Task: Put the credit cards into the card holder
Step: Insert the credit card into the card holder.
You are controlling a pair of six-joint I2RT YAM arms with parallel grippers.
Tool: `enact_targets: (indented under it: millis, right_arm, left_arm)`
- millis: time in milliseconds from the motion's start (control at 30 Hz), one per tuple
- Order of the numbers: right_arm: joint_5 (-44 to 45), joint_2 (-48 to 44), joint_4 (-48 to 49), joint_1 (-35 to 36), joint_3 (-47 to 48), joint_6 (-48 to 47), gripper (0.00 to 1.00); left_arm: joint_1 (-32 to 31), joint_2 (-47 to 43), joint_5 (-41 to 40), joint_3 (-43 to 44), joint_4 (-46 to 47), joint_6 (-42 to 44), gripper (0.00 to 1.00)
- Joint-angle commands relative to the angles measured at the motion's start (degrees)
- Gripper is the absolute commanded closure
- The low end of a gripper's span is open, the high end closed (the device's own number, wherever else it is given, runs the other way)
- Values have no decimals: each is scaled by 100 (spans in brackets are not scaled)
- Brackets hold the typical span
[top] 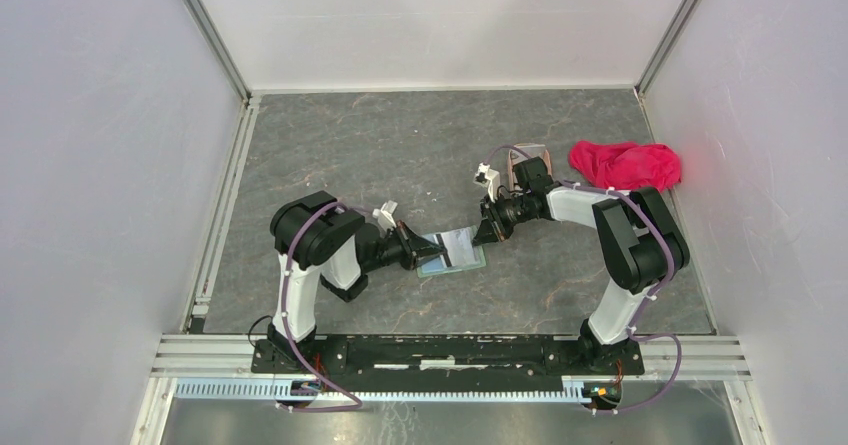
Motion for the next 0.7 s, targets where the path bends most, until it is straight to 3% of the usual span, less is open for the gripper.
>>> enact_targets:
  millis: [0,200,300,467,667]
  right_arm:
    - [18,83,-32,79,113,-14,83]
    - [9,68,-69,78,131,-56,83]
    - [18,40,-86,81,140,-79,83]
    - [74,-11,-166,81,188,-177,83]
    - [209,-482,-204,65,253,-380,81]
  left_arm:
    - [-82,-45,67,245,-118,-54,98]
    - [-215,-114,-10,496,-634,56,97]
    - [-235,-208,-33,569,-930,150,90]
    - [-235,-757,-169,680,-2038,629,71]
    - [-235,-1231,-267,968,-3368,1209,66]
